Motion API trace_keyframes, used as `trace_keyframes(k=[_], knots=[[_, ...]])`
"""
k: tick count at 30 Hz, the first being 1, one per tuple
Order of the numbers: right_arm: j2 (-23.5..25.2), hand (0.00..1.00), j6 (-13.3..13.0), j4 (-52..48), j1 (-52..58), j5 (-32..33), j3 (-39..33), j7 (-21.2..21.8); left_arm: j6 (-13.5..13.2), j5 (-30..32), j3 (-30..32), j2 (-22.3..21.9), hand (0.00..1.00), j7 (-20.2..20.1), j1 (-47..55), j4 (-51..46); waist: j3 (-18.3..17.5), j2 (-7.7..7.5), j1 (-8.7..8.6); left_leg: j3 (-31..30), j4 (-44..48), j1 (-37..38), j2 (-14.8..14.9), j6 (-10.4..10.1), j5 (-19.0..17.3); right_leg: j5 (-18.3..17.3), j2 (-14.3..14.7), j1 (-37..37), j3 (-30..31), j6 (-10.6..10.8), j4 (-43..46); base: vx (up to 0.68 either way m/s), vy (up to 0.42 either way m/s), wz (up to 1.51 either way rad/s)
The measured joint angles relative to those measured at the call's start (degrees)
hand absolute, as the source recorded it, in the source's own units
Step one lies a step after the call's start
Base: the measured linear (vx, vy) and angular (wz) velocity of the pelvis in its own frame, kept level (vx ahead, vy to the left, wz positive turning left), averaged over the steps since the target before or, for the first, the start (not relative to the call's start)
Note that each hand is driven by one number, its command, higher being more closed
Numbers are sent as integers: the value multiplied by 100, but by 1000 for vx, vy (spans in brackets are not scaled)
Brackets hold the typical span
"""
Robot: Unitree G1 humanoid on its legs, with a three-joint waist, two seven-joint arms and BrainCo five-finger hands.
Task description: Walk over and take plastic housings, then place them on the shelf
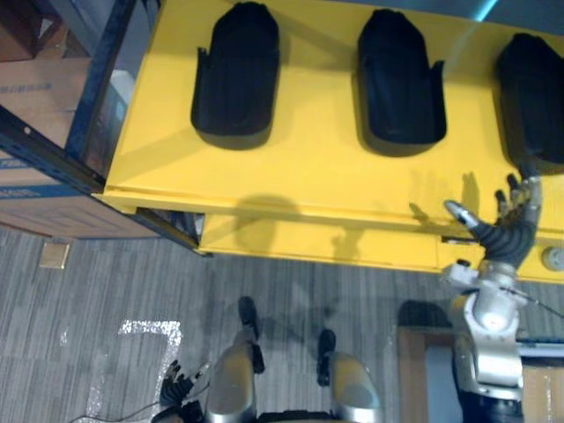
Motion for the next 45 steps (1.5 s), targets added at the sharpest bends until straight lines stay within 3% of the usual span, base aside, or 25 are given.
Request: trace_keyframes(k=[9, 20, 30, 38, 45], knots=[[11, 0, 4, 256, -101, 42, 216, 97, 6, -4, -34, 27, 0, 2, 5, -31, 11, -22, 29, 167, -18, 108, 5, 31, -41, 13, -7, 6, 155, 12, -2, 9, 8, -8], [41, 0, 44, 882, -1042, -77, 239, -408, 17, -119, -230, 57, 0, 28, 72, -134, 13, -21, 75, 141, -38, 141, -32, 19, -37, 20, -26, 80, 146, 16, -3, 16, 1, 1], [39, 0, 324, 894, -1632, -310, 239, -638, -8, -106, -236, 49, 0, -7, 72, -94, 12, -7, 151, 139, -126, 200, -103, 18, -36, 19, -89, 101, 145, 16, -10, 3, 0, 0], [-23, 0, 896, 890, -1895, -323, 248, -624, -19, -106, -286, 38, 0, -7, 71, -30, -1, 82, 159, 136, -127, 199, -112, 20, -36, 18, -97, 100, 140, 17, -8, 0, 0, 0], [-191, 0, 917, 1387, -2125, -175, 258, -368, -20, -103, -289, 29, 0, -5, 71, 122, -38, 159, 156, 132, -136, 199, -110, 41, -17, 18, -94, 94, 138, 17, -5, 0, 0, 0]])
